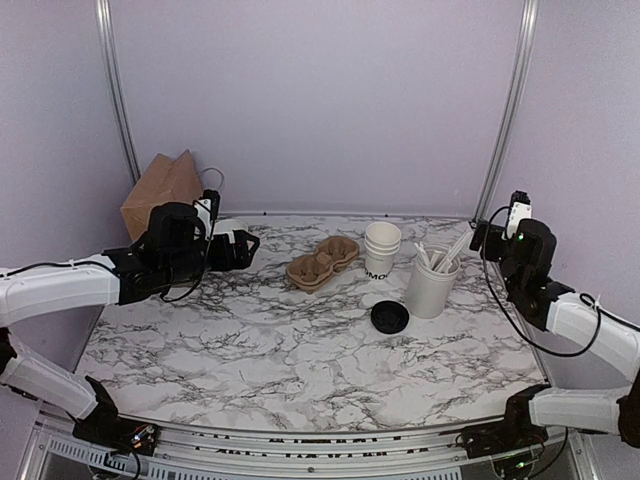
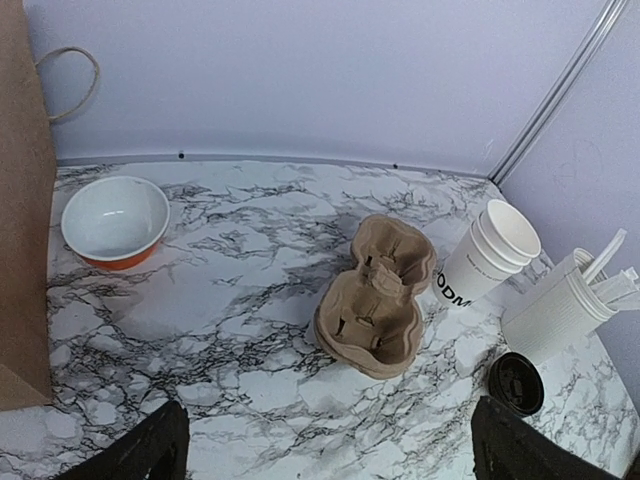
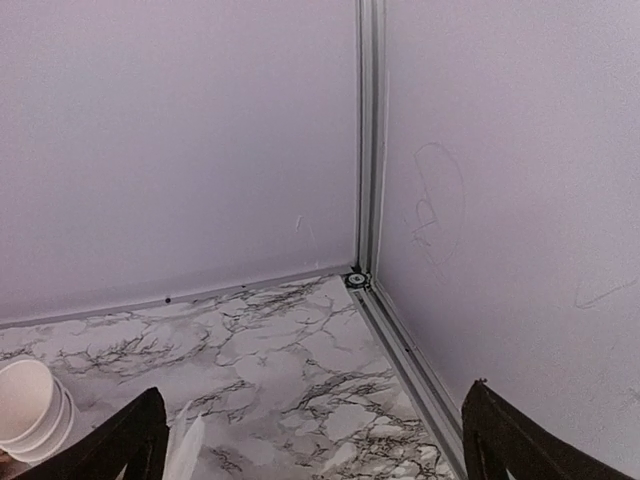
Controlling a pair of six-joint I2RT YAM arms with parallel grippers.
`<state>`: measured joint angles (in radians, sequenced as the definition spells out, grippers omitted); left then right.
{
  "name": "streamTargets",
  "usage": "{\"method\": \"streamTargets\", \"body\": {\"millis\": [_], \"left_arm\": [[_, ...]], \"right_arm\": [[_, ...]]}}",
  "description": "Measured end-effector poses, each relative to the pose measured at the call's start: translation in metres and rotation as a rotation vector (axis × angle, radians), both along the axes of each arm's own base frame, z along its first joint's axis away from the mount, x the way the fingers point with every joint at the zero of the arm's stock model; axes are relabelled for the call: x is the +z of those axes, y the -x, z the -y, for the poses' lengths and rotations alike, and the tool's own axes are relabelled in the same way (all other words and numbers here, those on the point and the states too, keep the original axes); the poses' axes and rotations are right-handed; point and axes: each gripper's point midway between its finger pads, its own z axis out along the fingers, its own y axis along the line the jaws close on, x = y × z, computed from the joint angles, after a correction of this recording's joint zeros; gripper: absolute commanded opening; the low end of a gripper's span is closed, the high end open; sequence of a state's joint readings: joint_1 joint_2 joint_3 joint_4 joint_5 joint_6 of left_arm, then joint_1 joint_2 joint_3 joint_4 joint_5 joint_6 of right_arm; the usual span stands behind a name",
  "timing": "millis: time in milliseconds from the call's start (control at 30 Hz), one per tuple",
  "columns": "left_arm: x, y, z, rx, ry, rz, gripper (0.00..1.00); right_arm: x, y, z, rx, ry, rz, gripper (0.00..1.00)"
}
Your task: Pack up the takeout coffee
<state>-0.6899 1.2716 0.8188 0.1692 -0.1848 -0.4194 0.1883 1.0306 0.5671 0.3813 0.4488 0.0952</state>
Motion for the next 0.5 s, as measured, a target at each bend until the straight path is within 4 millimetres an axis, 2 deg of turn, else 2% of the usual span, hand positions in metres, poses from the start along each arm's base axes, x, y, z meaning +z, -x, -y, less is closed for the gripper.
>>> {"method": "streamTargets", "body": {"millis": [100, 200, 367, 500], "left_arm": [[-0.001, -0.009, 0.020, -0.024, -0.009, -0.040, 0.98], [-0.011, -0.016, 0.036, -0.035, 0.003, -0.104, 0.96], [-0.037, -0.022, 0.051, 0.001, 0.064, -0.241, 0.93], [-0.065, -0.019, 0.064, 0.014, 0.102, -0.352, 0.89]], "right_arm": [[0.003, 0.014, -0.023, 0.040, -0.010, -0.039, 1.00], [0.016, 0.027, -0.047, 0.089, -0.022, -0.055, 1.00], [0.047, 0.046, -0.088, 0.201, -0.069, -0.052, 1.00], [0.055, 0.060, -0.139, 0.331, -0.075, -0.078, 1.00]]}}
